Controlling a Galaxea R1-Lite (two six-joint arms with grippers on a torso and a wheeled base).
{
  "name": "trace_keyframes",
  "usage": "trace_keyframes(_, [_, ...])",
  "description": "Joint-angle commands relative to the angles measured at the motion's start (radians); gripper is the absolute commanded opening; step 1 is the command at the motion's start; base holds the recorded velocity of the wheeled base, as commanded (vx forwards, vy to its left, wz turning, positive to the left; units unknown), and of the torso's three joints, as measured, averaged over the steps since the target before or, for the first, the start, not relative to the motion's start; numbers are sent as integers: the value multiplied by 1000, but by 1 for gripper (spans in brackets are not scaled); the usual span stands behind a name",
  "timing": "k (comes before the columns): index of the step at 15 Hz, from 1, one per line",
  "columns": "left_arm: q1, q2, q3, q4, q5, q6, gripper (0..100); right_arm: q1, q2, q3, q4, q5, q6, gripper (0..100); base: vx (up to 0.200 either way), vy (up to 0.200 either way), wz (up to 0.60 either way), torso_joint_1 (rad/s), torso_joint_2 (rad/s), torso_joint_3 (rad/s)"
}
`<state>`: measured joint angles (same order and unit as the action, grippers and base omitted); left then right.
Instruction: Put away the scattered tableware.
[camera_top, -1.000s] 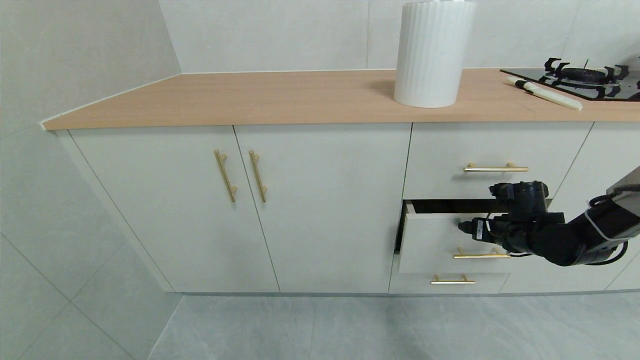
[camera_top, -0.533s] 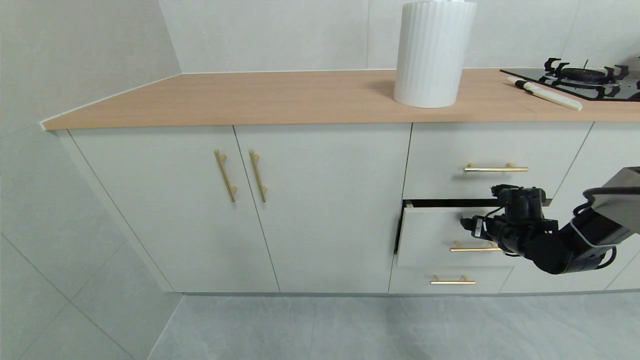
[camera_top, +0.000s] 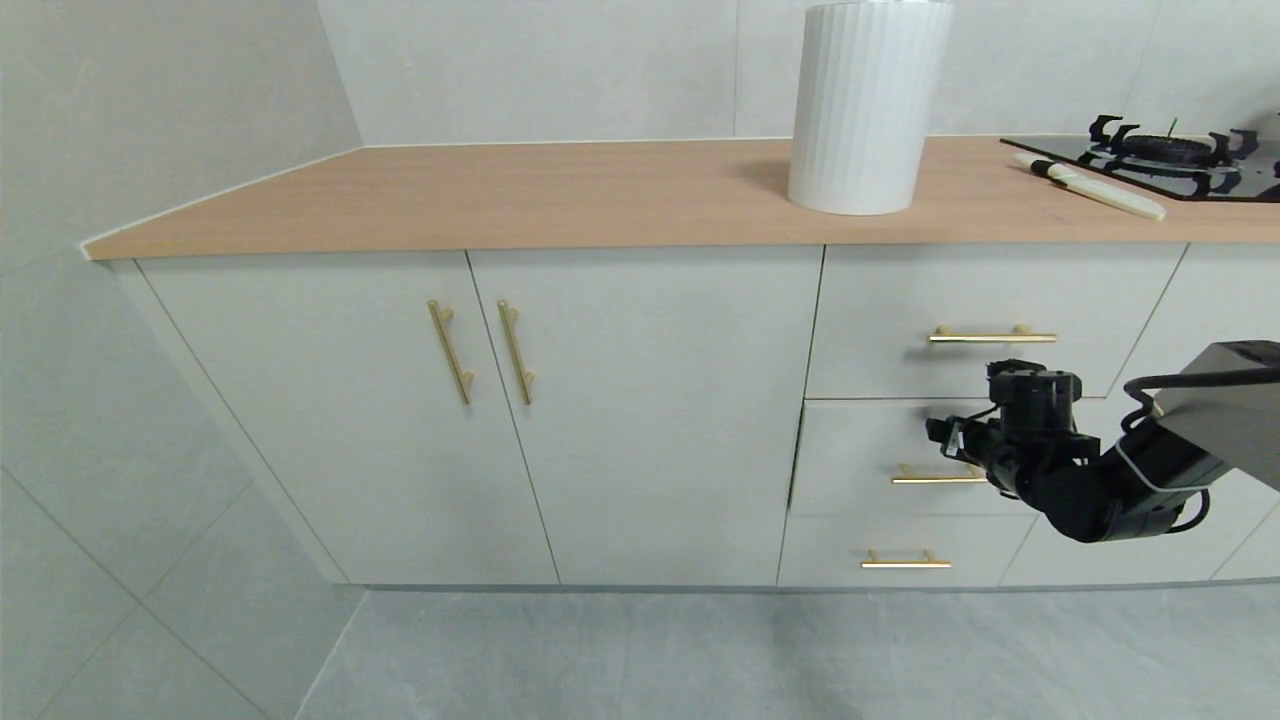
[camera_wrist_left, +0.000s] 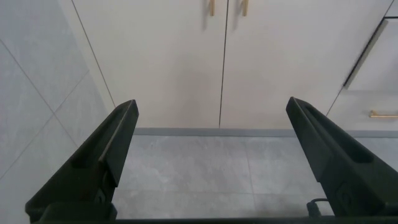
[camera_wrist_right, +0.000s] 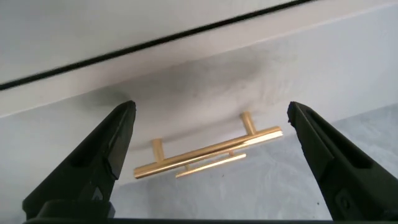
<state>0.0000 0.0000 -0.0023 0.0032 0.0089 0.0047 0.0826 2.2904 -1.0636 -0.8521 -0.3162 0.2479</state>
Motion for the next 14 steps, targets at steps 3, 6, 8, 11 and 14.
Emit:
trace_keyframes(3, [0, 2, -1, 0, 0, 0, 100, -3, 38, -29, -82, -7, 1, 100, 0, 0, 0, 0, 0, 0])
trace_keyframes(6, [0, 0, -1, 0, 0, 0, 100, -4, 58, -55, -114, -29, 1, 100, 0, 0, 0, 0, 0, 0])
trace_keyframes(8, [0, 2, 1, 0, 0, 0, 100, -7, 58, -62, -116, -32, 4, 100, 0, 0, 0, 0, 0, 0])
trace_keyframes(11, [0, 2, 1, 0, 0, 0, 100, -10, 23, -29, -114, -34, 8, 100, 0, 0, 0, 0, 0, 0])
trace_keyframes(14, [0, 2, -1, 0, 0, 0, 100, -6, -190, 152, -111, -21, 7, 100, 0, 0, 0, 0, 0, 0])
